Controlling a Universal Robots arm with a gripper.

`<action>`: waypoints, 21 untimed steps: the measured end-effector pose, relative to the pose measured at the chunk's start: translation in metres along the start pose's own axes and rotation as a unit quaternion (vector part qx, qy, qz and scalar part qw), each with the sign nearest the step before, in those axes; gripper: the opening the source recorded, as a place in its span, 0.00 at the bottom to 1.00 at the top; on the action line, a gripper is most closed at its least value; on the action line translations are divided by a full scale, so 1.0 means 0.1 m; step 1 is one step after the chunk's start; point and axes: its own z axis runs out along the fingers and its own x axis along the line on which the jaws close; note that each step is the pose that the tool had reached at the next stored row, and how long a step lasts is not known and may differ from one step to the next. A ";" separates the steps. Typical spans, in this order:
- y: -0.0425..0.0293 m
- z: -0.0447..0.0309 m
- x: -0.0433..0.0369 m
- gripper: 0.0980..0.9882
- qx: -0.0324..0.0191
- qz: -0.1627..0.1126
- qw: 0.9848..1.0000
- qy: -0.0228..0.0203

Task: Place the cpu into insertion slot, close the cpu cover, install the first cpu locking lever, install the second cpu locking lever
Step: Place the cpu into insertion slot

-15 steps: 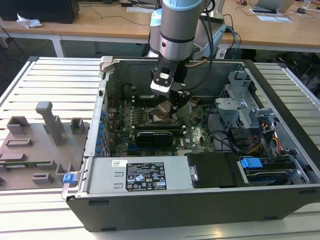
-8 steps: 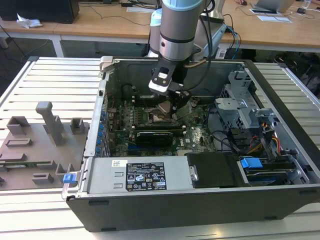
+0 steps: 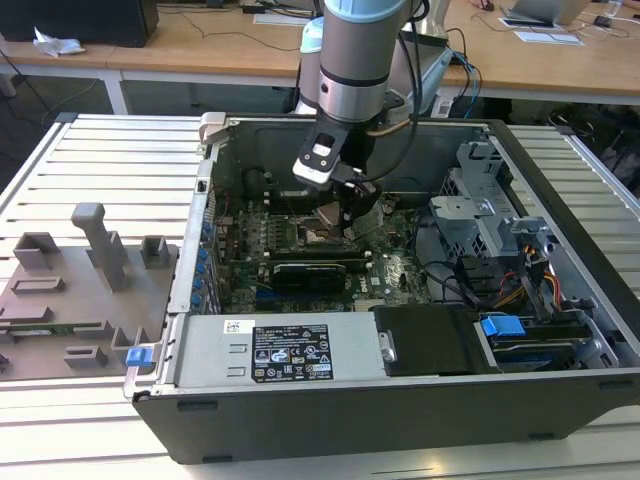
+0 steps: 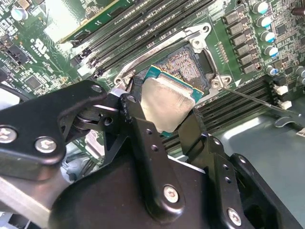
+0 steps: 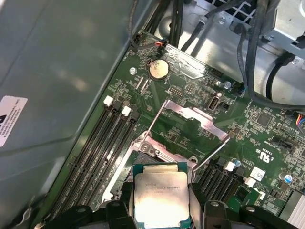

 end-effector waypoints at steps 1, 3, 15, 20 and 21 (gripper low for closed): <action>0.000 0.000 0.000 0.50 0.000 0.002 1.000 0.000; 0.000 0.001 0.000 0.50 0.000 0.009 1.000 0.000; 0.000 0.006 0.000 0.50 -0.002 0.063 0.998 -0.001; 0.000 0.007 0.000 0.50 -0.002 0.085 0.996 -0.002; 0.000 0.008 0.000 0.50 -0.002 0.092 0.996 -0.002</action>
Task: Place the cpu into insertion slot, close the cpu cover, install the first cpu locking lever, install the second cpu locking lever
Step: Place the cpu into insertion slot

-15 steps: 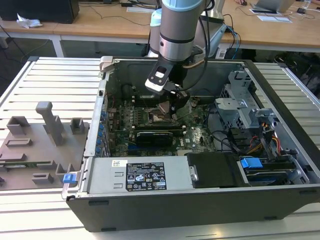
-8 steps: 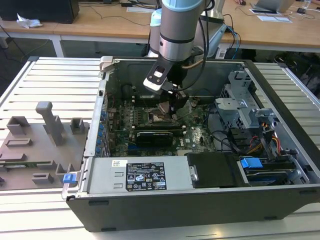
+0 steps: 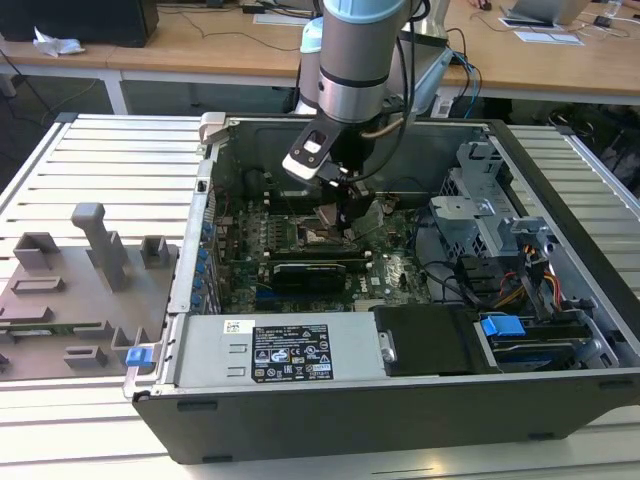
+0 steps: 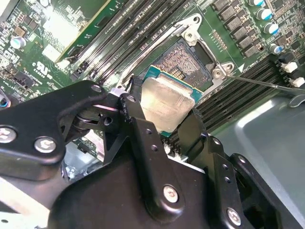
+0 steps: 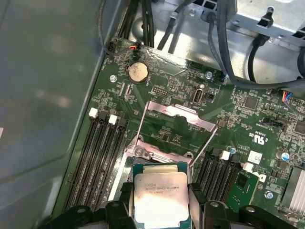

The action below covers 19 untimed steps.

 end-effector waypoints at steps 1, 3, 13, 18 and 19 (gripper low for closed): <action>0.000 0.000 0.000 0.50 0.000 0.008 1.000 0.000; 0.000 0.001 0.000 0.50 -0.001 0.021 1.000 0.000; 0.000 0.004 0.000 0.50 -0.002 0.065 0.998 -0.001; 0.000 0.004 0.000 0.50 -0.002 0.080 0.997 -0.001; 0.000 0.005 0.000 0.50 -0.002 0.085 0.996 -0.002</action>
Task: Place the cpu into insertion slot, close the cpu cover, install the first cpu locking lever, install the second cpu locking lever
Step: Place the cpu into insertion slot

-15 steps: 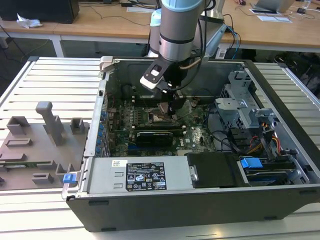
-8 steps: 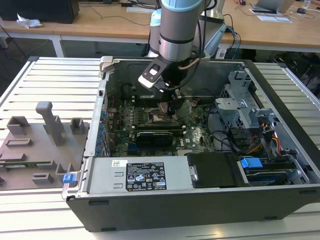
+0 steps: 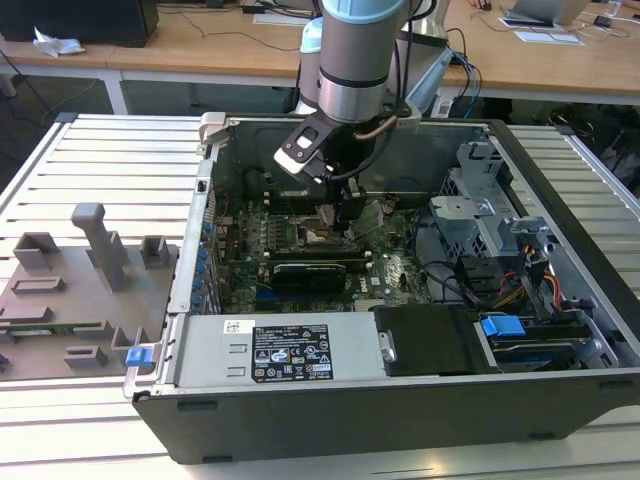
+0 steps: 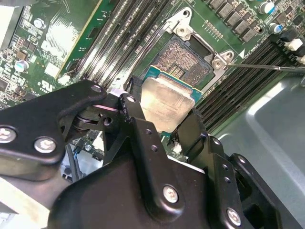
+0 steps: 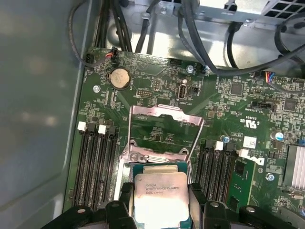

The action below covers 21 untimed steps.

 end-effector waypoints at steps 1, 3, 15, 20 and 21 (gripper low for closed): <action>0.000 0.000 0.000 0.50 0.000 0.003 1.000 0.000; 0.000 0.001 0.000 0.50 0.000 0.013 1.000 0.000; 0.000 0.003 0.003 0.50 0.000 0.071 0.997 -0.016; 0.000 0.006 0.004 0.50 0.000 0.080 0.997 -0.017; -0.006 0.016 0.005 0.50 0.000 0.080 0.997 -0.017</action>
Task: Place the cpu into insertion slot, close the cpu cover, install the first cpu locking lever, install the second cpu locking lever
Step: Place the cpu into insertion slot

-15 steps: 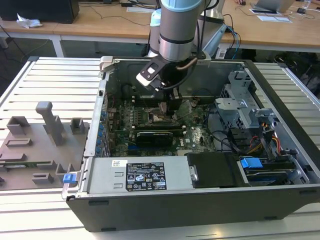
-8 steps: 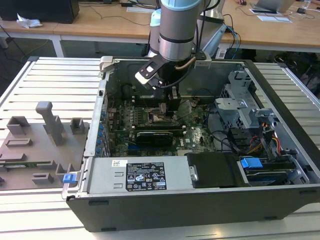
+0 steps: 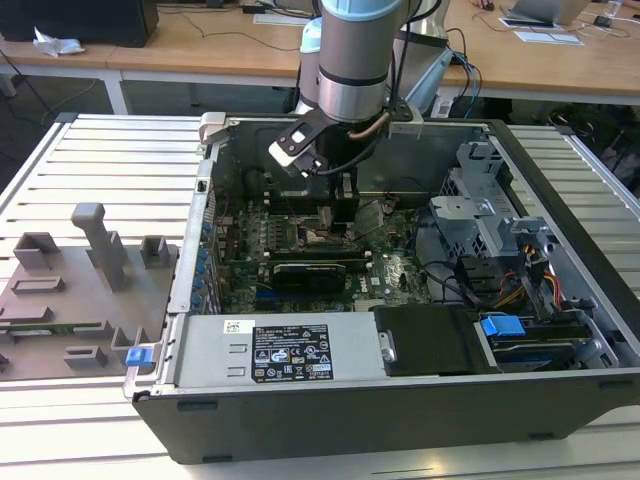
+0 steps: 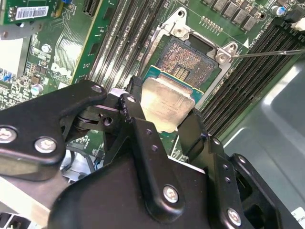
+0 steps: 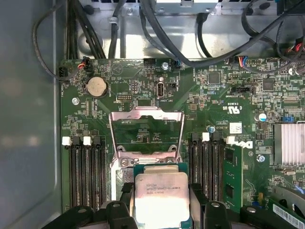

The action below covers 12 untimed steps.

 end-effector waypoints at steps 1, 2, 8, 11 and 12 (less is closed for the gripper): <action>-0.006 0.031 0.003 0.50 0.000 0.000 1.000 0.000; -0.008 0.046 0.007 0.50 0.000 0.000 1.000 0.000; -0.106 0.141 0.078 0.50 0.000 0.000 1.000 0.000; -0.131 0.185 0.113 0.50 0.000 0.000 1.000 0.000; -0.148 0.212 0.112 0.50 0.000 0.001 1.000 0.000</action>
